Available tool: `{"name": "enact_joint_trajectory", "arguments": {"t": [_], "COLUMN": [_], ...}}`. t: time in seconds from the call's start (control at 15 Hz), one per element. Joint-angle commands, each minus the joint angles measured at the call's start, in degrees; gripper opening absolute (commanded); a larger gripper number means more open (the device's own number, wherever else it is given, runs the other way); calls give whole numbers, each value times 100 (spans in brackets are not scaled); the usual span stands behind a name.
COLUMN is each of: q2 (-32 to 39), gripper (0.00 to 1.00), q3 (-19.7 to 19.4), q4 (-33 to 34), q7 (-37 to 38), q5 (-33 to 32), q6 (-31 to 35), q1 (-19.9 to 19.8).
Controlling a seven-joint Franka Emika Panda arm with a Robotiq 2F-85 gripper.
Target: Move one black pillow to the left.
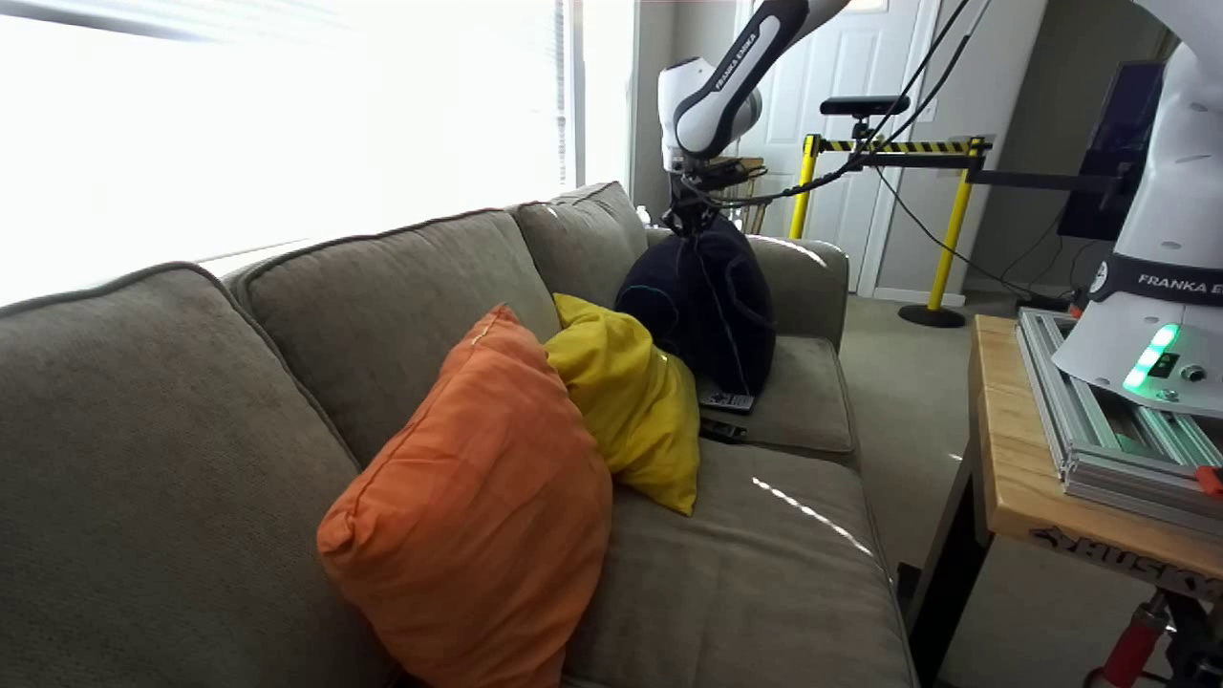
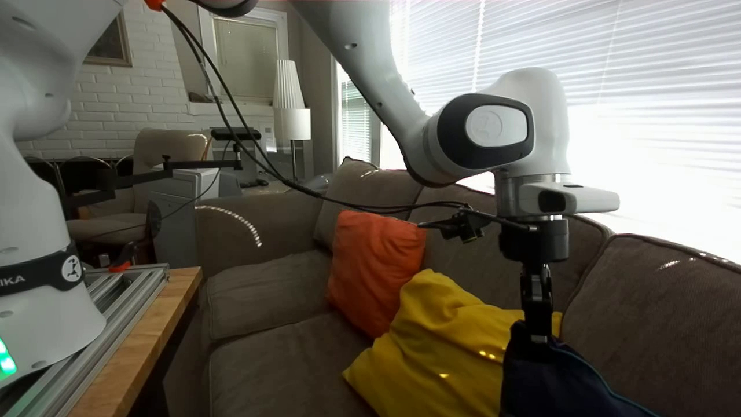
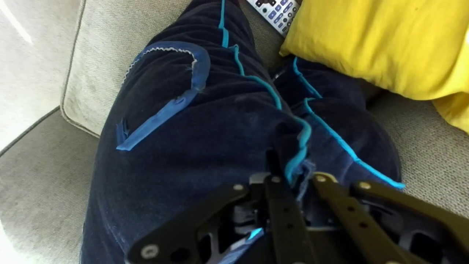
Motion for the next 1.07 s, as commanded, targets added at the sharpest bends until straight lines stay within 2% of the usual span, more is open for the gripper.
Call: {"name": "enact_joint_trajectory", "arguments": {"t": [0.0,0.6,1.0], "q2": [-64,-1053,-1873], "gripper": [2,2,2], "q3": [-104,-84,227], "q4": [274,285,114], "q7": [311,267,193], "q5": [-103,-478,-674], "q6": [-755,-2239,-3233], "q1": [122,72,50]}}
